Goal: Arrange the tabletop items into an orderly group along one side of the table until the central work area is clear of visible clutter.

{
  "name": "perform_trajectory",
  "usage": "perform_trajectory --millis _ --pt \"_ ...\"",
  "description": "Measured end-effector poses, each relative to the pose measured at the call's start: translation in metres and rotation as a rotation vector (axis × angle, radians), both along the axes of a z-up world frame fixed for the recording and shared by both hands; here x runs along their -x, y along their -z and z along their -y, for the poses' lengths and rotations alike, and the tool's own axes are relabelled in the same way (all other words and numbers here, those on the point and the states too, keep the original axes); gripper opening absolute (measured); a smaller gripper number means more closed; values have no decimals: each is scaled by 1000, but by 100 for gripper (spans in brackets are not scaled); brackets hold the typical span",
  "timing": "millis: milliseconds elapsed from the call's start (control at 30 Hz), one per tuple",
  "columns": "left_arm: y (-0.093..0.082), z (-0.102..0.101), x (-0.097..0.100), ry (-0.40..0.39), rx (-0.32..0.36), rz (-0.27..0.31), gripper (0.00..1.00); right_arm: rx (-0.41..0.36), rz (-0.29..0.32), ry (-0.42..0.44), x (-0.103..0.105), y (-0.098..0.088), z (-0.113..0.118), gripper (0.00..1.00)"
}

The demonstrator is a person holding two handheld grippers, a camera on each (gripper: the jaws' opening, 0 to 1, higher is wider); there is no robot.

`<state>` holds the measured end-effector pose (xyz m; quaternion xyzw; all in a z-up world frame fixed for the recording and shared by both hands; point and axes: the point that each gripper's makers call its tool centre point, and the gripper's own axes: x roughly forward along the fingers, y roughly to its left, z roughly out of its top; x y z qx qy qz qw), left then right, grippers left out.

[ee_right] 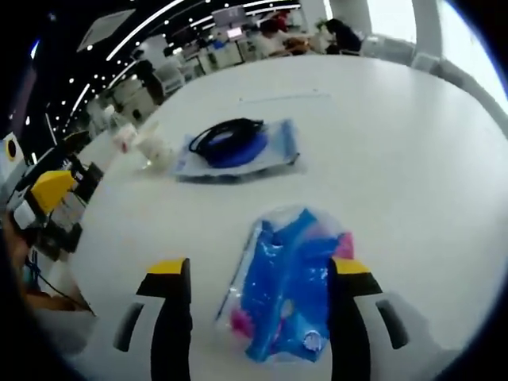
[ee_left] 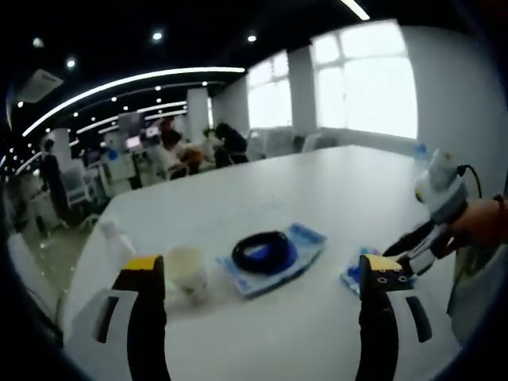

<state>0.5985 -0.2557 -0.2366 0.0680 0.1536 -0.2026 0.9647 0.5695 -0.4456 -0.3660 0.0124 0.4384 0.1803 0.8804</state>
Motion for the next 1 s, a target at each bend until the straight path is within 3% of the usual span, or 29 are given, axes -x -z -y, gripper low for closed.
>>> perform_trajectory --millis 333,467,900,1000 --pt "12 2 11 23 -9 -56 99 87 -2 -5 -1 18 10 49" --pt "15 5 13 39 16 -77 99 120 -7 -20 1 24 12 36" --pt "23 14 18 70 29 -123 98 165 -7 -30 2 26 29 2" --pt "26 18 20 84 28 -135 97 187 12 -65 1 23 29 1"
